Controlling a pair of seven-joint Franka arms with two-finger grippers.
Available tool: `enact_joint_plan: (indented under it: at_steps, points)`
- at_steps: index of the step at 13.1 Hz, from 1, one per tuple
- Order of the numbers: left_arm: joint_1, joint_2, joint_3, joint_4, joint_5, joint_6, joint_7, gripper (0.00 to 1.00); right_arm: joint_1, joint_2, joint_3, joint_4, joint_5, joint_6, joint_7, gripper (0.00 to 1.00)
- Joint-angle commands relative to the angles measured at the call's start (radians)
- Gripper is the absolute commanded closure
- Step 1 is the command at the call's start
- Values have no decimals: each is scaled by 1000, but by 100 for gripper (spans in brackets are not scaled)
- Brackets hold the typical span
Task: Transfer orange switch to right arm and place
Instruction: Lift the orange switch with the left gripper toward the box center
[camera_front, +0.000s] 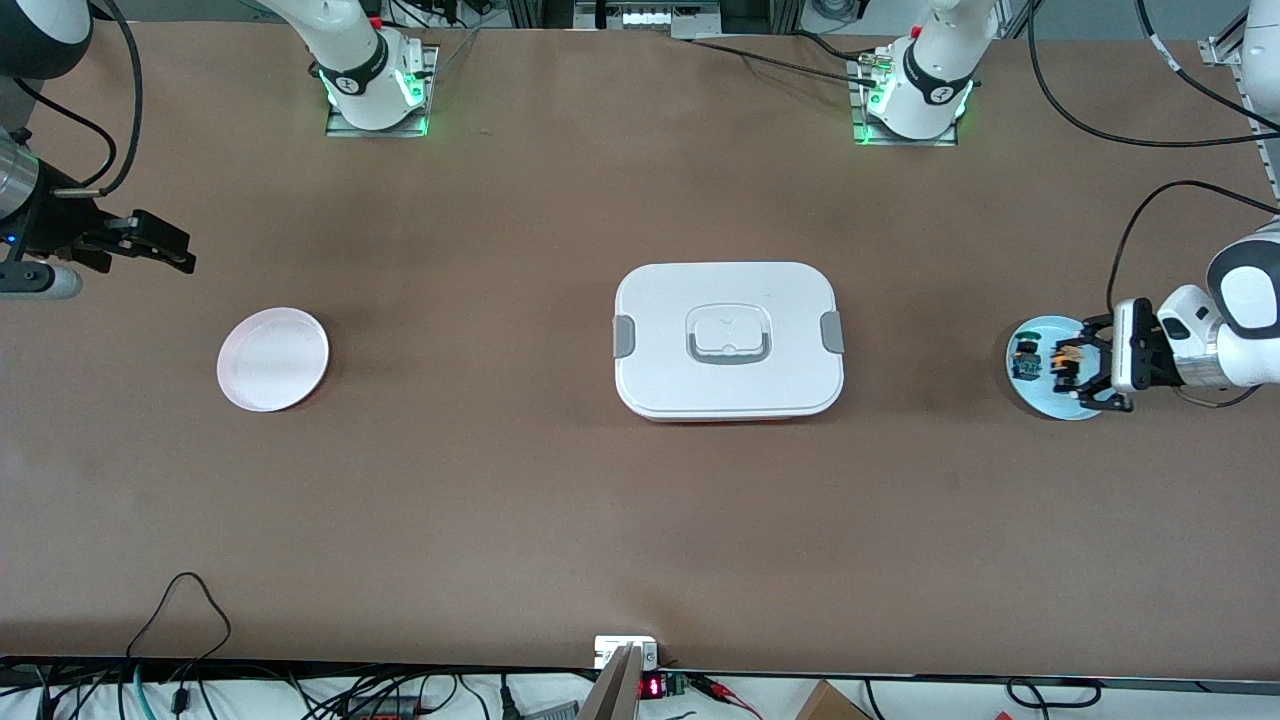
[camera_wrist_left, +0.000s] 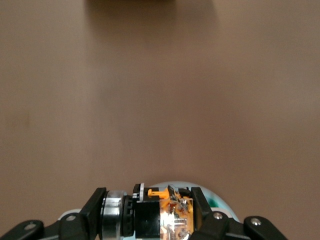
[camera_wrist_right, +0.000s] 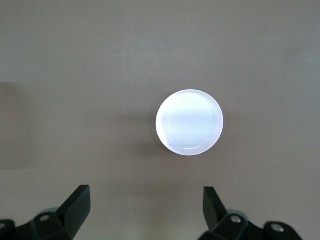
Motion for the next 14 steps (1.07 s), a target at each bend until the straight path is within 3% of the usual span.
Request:
enact_joint_plan:
  at_steps: [1,3,8,12,14]
  points:
    - [-19,10,-87,95,-87,-154,-144,100,-4,2,3,19,4,-21,2,0]
    - [-33,13,-171,159,-128,-249,-291,100,-4,5,3,19,6,-16,-4,0]
    - [-51,68,-297,169,-583,-296,-318,100,-8,8,3,14,27,-21,-6,0]
    - [-119,70,-345,156,-825,-290,-268,100,-42,26,-5,5,268,-39,-134,0]
    - [-119,60,-391,129,-924,-267,-223,100,-74,39,-5,-4,467,-134,-139,0]
